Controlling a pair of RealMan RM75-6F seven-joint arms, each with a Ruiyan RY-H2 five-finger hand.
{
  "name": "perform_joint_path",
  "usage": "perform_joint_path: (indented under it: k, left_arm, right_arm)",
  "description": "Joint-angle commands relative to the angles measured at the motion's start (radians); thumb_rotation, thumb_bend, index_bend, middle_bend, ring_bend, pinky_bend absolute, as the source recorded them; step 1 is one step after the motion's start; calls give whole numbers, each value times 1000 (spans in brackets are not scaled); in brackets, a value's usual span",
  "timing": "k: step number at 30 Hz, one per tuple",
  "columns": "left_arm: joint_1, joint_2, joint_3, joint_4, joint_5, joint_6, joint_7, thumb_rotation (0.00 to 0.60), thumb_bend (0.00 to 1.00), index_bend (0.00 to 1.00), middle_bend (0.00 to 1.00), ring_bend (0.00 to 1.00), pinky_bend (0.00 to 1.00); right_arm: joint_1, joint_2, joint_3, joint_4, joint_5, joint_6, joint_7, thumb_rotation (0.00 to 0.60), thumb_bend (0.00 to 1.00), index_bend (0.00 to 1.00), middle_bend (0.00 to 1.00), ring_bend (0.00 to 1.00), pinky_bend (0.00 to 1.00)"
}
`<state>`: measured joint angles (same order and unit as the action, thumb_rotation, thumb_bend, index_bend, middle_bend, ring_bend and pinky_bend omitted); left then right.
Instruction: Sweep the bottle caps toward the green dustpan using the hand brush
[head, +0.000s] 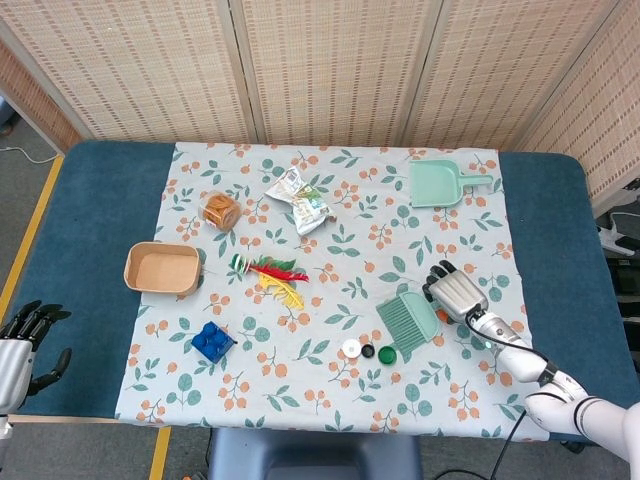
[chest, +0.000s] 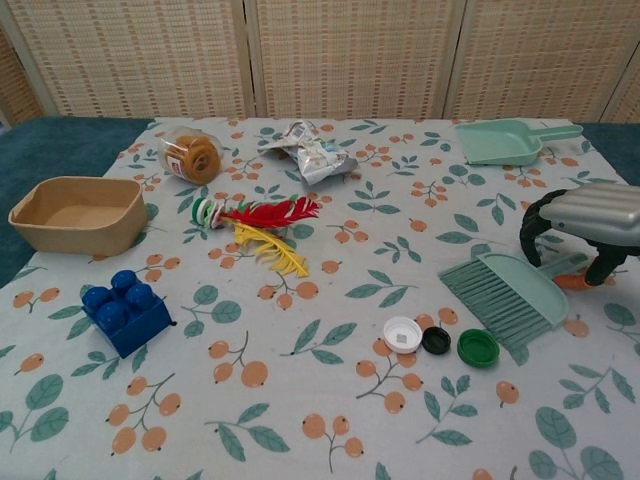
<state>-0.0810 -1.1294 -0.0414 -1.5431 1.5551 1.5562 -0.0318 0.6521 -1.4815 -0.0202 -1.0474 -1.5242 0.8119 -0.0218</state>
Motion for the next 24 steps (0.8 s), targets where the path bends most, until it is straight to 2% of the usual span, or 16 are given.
perform_joint_path:
  k: [1,5,9,12,17,19,24]
  left_arm:
    - [0,0,-1,0,0,0,-1,600,374,272,205,124,355]
    - [1,0,-1,1,-1,1,-3,600,374,272,205,124,355]
    - [1,0,-2,1,-1,1,-4,600,374,272,205,123,355]
    - [0,0,-2,1,-2,0,-4,600,374,272,205,123,356]
    - [0,0,-3,2,-3,-1,-5,600,374,272,205,123,355]
    - [0,0,-3,2,-3,-1,-5,600,374,272,205,123,355]
    - [0,0,-3,1,-3,0,-4,600,374,272,205,123,356]
  right_arm:
    - [0,-4,0,-4,1,10,-25,600,335,565,485,194,160]
    - [-3,-9,-5,3,2,15,-47,600,393,601,512,219,187]
    - [-8,-14,-13,17,-1,22,-66,600,403,573,513,220,211]
    - [-13,-23,-14,30,-7,41,-74,600,425,577,515,273,266]
    - [-17,-25,-15,33,-17,67,-70,600,694,642,565,401,406]
    - [-17,-24,-15,33,-17,67,-69,600,751,657,575,424,425]
    - [-11,-8,6,18,-22,106,-77,600,988,735,629,496,490]
